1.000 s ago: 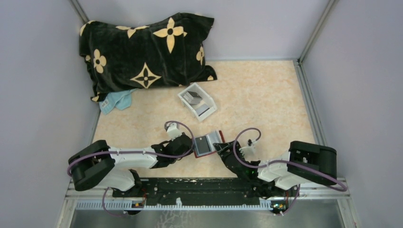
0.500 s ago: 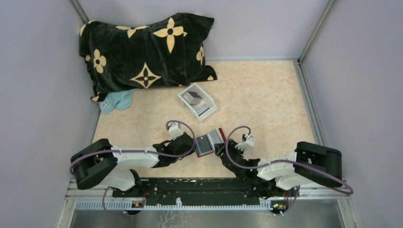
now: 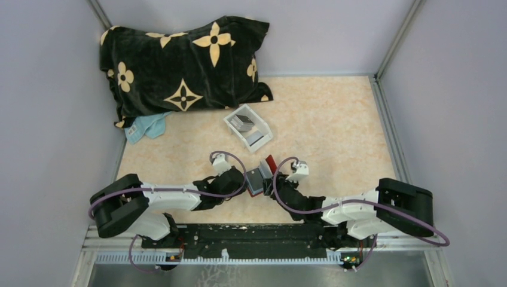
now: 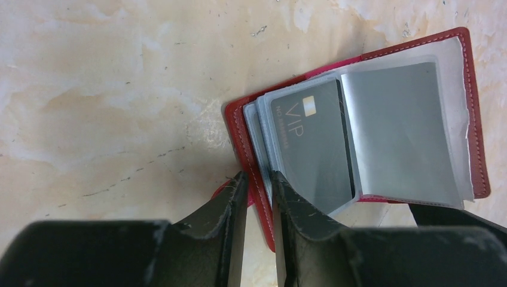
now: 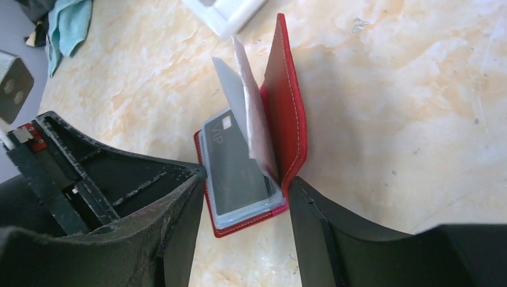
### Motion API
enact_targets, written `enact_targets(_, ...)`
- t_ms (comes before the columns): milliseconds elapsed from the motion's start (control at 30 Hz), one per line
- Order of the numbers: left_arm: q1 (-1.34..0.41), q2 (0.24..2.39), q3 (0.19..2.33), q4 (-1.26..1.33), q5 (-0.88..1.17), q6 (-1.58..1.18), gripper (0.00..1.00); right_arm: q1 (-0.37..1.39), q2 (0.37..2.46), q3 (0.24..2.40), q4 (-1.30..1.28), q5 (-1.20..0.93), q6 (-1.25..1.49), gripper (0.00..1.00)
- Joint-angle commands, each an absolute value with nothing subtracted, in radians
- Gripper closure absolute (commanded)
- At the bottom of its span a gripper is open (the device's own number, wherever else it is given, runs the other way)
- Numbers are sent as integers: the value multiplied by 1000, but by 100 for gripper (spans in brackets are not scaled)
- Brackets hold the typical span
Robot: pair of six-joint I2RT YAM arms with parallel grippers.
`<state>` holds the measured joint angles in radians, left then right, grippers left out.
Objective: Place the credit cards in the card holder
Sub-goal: Close the card holder at the center of the board.
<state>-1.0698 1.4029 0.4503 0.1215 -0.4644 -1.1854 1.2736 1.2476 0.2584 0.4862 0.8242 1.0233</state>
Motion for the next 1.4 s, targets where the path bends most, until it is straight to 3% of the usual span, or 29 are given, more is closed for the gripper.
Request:
enact_targets(0,-1079,1488,396,-78,-333,-1170,70,1278,1233,330,505,783,889,45)
enact_targets(633,-1079,1519,393,-53,-324,-1172,71,1281,1337,372,594,547,802,45)
enact_targets(1367,-1080,1385,362,-140,-351,-1180,71,1284,1430,307,678,489,922,45)
